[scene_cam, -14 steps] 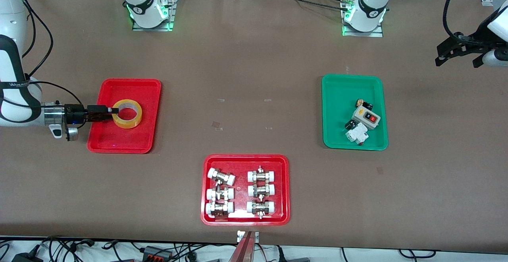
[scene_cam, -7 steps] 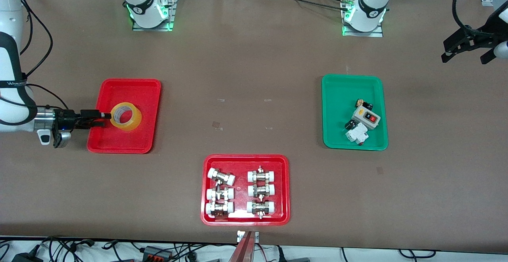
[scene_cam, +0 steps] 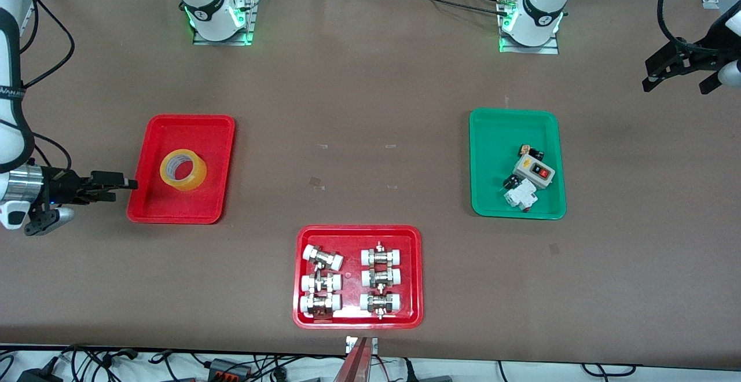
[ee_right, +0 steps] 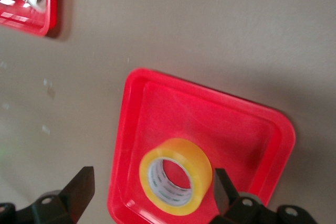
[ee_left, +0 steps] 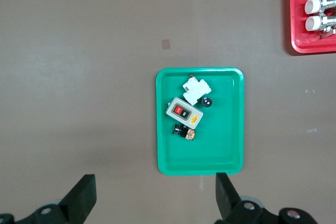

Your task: Left arm passes tape to right arm into tray

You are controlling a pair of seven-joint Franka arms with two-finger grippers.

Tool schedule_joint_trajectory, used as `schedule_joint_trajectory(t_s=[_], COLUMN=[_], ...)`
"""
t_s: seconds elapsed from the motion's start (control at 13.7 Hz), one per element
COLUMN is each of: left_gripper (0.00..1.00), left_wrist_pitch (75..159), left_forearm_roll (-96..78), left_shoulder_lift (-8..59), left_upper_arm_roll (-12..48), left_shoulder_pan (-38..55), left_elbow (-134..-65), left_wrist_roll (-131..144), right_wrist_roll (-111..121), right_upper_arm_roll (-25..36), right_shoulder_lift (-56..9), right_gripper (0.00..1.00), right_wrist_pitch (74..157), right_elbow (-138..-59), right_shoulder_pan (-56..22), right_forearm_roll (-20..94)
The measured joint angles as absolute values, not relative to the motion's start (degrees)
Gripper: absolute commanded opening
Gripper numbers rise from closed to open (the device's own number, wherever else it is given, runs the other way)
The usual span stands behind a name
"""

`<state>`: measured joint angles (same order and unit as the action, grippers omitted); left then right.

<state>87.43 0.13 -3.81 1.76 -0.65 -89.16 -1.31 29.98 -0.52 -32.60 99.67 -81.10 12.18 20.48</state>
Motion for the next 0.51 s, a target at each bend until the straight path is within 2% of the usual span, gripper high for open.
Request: schedule_joint_trajectory(t_s=[0.22, 0.51], left_gripper=[1.00, 1.00], left_wrist_pitch=[87.4, 87.5], left_forearm_roll=[0.1, 0.1], left_shoulder_lift=[-3.0, -2.4], left_upper_arm_roll=[1.7, 1.7], left_shoulder_pan=[-0.6, -0.7], left_elbow=[-88.5, -88.5], left_wrist_roll=[-1.4, -1.4], right_wrist_roll=[16.2, 0.3], right_upper_arm_roll=[-0.6, -0.6], right_shoulder_lift=[-32.3, -32.3], right_gripper=[1.00, 1.00], right_wrist_pitch=[99.1, 92.9], right_elbow=[-76.6, -71.2], right_shoulder_pan=[6.4, 0.9], right_forearm_roll=[16.6, 10.0])
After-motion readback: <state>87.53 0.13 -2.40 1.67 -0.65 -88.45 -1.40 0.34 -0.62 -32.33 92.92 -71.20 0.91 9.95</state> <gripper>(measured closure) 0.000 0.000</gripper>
